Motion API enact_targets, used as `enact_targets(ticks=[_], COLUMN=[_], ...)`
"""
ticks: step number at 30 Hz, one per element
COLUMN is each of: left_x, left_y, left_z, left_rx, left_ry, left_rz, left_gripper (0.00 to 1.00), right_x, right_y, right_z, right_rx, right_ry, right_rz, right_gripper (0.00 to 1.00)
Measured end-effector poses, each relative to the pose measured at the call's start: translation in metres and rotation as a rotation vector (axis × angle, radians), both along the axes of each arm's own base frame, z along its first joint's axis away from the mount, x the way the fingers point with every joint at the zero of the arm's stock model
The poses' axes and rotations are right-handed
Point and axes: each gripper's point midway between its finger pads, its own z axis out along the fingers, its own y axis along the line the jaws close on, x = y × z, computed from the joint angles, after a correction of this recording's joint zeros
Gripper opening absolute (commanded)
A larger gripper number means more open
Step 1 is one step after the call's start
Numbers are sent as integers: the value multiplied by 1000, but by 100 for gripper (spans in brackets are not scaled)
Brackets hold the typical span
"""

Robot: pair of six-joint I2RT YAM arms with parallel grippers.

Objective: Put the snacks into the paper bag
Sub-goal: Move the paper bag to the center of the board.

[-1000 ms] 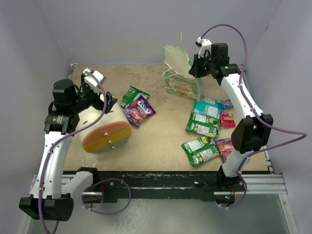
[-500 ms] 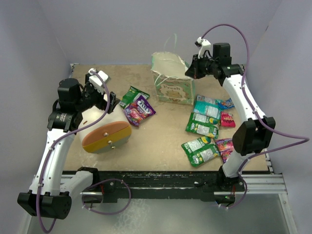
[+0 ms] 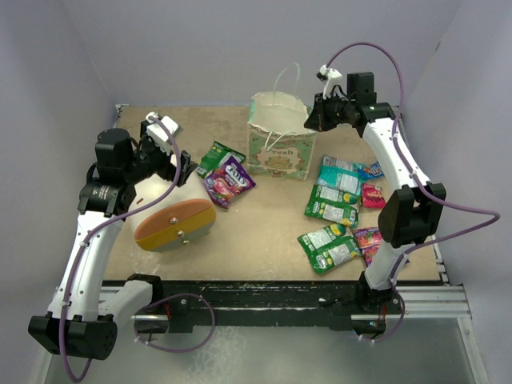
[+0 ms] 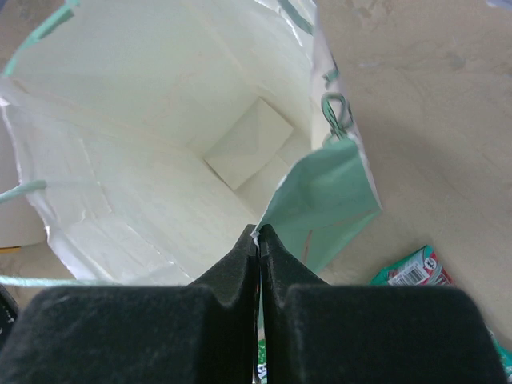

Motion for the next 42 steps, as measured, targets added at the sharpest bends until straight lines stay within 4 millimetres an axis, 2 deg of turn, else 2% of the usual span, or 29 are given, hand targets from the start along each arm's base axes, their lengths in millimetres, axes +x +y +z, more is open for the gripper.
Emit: enact_targets(ticks=[5, 12, 17, 22, 24, 28, 34, 37, 42], left_x=[0, 0, 0, 0, 0, 0, -1, -1, -5], left_y=[0, -1, 0, 0, -1, -2, -3, -3, -2], left_z=[0, 0, 0, -1, -1, -1, -2, -7, -15], left_rx=[0, 0, 4, 11, 12, 17, 21, 22, 32], left_ry=[0, 0, -2, -6, -7, -10, -10, -5, 1], left_rz=[-1, -2, -3, -7, -10, -17, -21, -22, -23], left_gripper=[99, 99, 99, 99, 99, 99, 99, 99, 99], right_x=[5, 14, 20, 25, 27, 28, 28, 26, 11], right_y=[-15, -30, -34, -37, -39, -45, -54, -58, -65], right_z=[-11, 1, 12, 7, 0, -11, -10, 1, 43], right_rx=[-38, -105, -130, -154, -171, -204, -251, -264, -267], right_ry=[18, -30, -58, -57, -46, -25, -36, -61, -150], right_rz=[-32, -77, -83, -81, -86, -95, -122, -141, -175], right_gripper=[8, 6, 7, 12, 18, 39, 73, 87, 88])
